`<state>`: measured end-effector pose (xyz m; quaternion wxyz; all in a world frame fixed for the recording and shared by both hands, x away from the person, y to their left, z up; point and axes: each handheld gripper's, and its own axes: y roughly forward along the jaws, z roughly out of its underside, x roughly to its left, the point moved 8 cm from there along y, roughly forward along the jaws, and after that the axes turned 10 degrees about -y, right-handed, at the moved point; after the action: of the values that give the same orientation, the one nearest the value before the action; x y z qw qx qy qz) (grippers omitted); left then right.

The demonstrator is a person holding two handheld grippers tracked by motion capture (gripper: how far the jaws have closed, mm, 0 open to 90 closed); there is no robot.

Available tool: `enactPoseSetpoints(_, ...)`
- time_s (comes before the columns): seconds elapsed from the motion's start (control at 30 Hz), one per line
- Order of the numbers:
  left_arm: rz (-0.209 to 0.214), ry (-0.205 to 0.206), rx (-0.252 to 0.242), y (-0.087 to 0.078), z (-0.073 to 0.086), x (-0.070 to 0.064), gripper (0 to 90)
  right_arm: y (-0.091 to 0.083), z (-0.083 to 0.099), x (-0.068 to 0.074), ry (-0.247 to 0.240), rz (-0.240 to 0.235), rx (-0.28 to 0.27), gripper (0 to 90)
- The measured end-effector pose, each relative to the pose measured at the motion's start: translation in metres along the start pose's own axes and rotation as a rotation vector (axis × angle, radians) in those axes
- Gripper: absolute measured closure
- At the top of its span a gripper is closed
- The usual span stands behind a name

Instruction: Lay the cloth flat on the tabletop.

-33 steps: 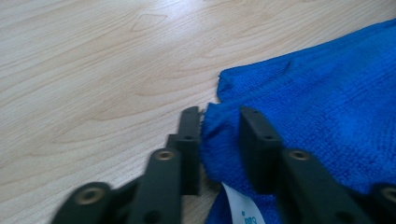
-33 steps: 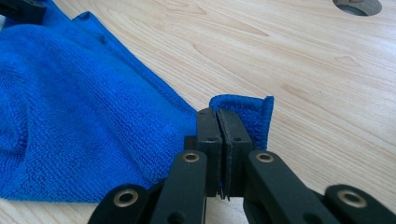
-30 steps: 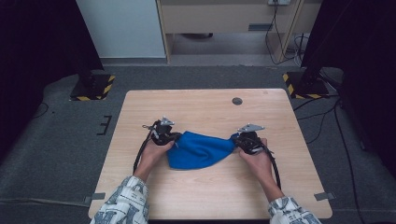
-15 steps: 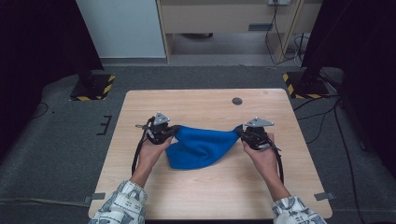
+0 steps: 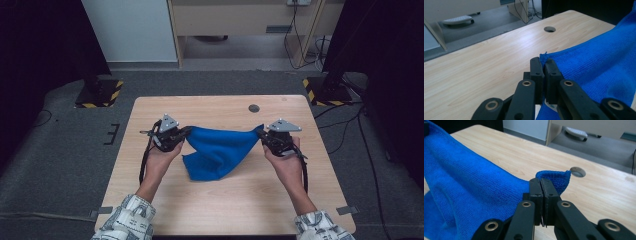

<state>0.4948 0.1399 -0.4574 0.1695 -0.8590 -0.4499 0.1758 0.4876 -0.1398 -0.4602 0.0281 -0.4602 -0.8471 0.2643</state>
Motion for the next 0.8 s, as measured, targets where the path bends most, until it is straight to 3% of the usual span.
enactPoseSetpoints(0.43,0.003,0.0,-0.062,-0.012,-0.02,-0.006,86.8,-0.016,-0.019,-0.003,-0.018,0.021,-0.04,88.6)
enactPoseSetpoints(0.8,0.009,0.017,-0.079,-0.018,-0.03,-0.014,86.9,-0.025,-0.028,-0.009,-0.013,0.031,-0.064,88.6)
